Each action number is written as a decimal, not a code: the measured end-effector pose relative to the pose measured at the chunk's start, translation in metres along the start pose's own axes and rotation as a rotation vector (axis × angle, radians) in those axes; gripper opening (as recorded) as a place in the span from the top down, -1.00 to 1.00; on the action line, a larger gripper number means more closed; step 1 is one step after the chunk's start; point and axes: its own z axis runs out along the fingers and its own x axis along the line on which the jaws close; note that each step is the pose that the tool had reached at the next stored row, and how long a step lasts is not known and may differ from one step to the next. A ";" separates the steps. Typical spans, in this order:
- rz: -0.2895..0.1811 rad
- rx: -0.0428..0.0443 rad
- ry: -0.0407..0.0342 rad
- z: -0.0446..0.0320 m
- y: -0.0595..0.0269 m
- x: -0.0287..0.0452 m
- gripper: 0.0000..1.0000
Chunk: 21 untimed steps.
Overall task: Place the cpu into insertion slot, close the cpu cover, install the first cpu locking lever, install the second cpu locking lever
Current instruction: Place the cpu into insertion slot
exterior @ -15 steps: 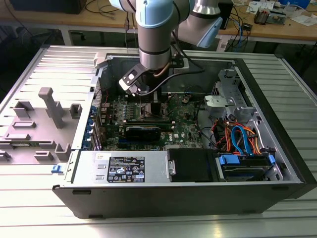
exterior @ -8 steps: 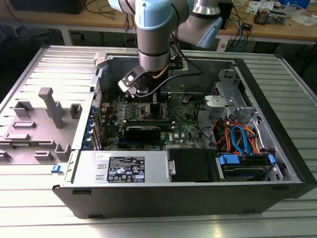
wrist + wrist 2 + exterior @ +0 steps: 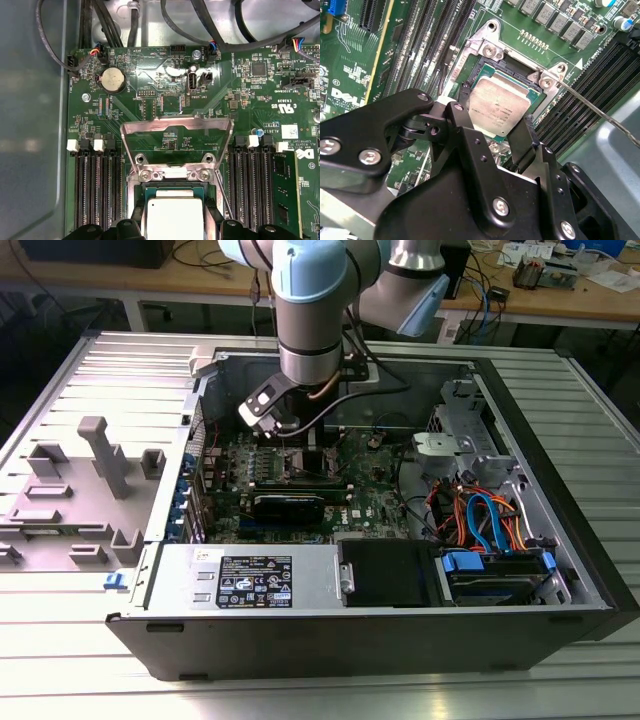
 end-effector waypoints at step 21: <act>0.009 -0.0002 -0.0024 0.0026 -0.0002 0.0007 -0.09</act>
